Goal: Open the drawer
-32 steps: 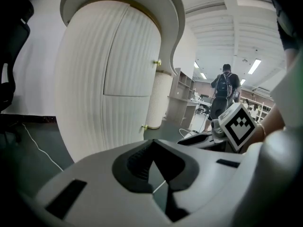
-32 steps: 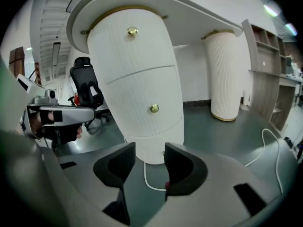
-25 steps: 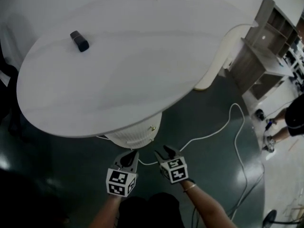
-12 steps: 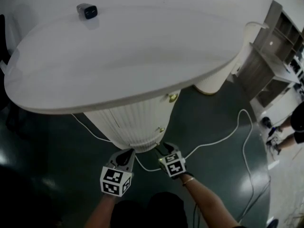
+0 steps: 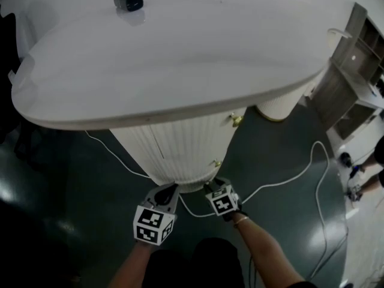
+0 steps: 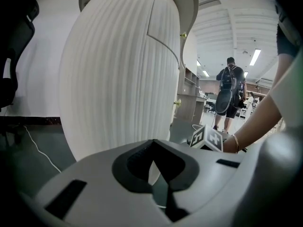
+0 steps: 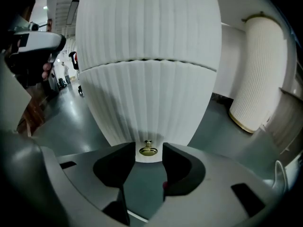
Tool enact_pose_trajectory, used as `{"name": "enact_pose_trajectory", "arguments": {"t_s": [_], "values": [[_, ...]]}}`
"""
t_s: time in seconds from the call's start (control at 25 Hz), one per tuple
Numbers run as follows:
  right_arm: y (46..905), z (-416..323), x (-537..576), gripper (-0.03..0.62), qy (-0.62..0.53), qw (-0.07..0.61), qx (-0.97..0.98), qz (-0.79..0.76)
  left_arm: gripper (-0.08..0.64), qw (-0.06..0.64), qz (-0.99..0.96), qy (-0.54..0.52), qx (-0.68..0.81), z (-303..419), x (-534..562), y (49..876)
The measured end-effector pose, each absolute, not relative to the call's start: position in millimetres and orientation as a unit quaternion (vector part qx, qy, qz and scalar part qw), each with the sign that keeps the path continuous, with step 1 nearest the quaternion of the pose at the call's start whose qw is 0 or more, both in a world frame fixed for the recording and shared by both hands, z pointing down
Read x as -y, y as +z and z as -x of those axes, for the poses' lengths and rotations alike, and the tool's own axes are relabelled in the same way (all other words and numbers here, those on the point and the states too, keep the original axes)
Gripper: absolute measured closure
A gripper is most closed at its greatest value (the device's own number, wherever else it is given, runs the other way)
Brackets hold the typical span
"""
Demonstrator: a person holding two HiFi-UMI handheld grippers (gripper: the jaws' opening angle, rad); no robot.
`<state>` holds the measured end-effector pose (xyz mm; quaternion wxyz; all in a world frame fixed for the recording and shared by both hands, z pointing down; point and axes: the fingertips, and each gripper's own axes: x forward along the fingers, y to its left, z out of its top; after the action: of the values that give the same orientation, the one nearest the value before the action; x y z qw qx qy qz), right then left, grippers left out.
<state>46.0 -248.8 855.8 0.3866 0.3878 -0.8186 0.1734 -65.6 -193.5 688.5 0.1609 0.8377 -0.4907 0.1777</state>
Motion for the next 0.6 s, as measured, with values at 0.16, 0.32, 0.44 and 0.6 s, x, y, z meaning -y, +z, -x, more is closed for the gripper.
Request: {"name": "enact_pose_trajectory", "arguments": {"t_s": [0.16,0.32,0.44,0.6], "values": [[859.5,-42.1,251.8,0.449,0.169,0.399,0.817,-0.381,0.558,0.163,-0.838,0.174,0.49,66.4,198.4,688.3],[860.3,-41.5,251.6,0.48,0.155,0.415,0.815,-0.374,0.558,0.167,-0.839,0.17,0.489,67.5,197.6,686.7],[860.9,-42.3,251.4,0.483,0.158,0.421,0.811,-0.374,0.558,0.165,-0.839,0.169,0.49,69.8,197.7,684.9],[861.2,-43.4,248.2,0.485,0.164,0.417,0.812,-0.373,0.558,0.17,-0.837,0.16,0.495,70.9,199.2,687.0]]}}
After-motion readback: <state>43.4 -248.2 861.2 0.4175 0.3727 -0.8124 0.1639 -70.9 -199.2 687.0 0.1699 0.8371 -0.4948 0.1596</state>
